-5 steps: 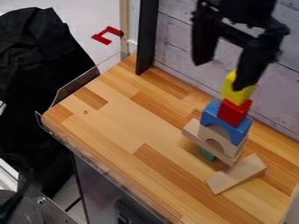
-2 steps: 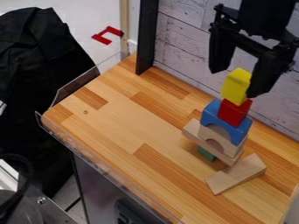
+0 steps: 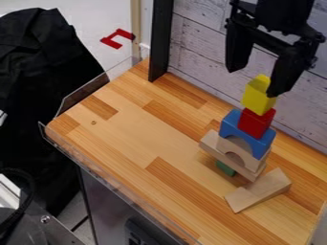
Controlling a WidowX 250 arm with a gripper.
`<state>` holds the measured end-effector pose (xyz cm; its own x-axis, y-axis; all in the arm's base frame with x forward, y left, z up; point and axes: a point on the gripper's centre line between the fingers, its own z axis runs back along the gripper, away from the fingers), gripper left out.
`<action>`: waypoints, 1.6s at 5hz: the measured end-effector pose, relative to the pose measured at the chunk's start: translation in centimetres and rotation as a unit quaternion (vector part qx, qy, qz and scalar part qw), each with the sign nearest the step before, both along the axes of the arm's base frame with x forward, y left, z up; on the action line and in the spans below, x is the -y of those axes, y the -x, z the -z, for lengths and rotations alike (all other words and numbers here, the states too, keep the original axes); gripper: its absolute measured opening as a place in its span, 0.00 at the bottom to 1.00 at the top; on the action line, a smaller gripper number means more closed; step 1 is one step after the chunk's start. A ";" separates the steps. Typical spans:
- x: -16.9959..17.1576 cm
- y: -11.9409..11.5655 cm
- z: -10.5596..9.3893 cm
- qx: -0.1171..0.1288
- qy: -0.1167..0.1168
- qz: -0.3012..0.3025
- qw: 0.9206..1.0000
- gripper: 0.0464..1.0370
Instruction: Take the yellow cube and move in to the left
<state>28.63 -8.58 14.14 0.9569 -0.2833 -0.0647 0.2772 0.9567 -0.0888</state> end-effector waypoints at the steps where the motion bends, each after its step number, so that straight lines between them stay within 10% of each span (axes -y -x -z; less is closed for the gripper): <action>1: 0.0 -0.4 -0.4 0.003 -0.003 -0.003 1.000 0.96; 8: 0.7 -0.8 3.1 -0.060 -0.019 0.002 0.998 0.93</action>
